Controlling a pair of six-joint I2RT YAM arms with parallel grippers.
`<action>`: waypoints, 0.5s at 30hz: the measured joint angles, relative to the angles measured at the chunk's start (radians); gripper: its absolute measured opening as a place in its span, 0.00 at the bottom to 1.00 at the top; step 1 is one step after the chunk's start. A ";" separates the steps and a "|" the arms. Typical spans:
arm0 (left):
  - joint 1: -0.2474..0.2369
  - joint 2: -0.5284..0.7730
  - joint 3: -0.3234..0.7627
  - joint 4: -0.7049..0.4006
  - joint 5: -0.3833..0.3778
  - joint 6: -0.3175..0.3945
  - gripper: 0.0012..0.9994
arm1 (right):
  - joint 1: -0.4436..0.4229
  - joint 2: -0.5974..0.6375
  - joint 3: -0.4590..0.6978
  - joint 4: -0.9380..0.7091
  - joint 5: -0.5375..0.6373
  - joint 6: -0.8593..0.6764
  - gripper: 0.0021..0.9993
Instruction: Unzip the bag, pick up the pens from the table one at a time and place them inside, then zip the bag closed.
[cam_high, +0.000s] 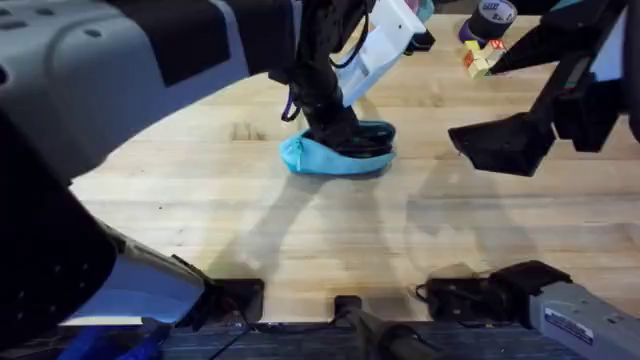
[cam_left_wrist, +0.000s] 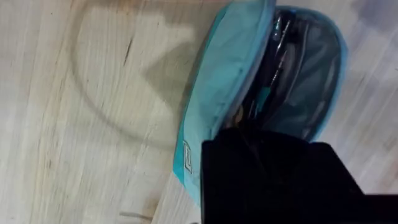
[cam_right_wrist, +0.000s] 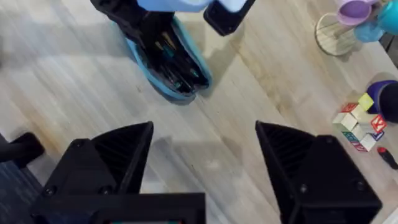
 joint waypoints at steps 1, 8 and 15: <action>0.000 0.000 0.000 -0.002 -0.004 0.002 0.05 | 0.000 0.002 0.000 0.001 0.000 -0.001 1.00; 0.000 0.000 0.000 -0.008 -0.018 0.010 0.99 | 0.000 0.044 0.000 0.020 0.000 -0.003 1.00; 0.000 -0.001 0.000 -0.009 -0.019 0.010 0.99 | 0.000 0.047 0.000 0.036 0.000 -0.003 1.00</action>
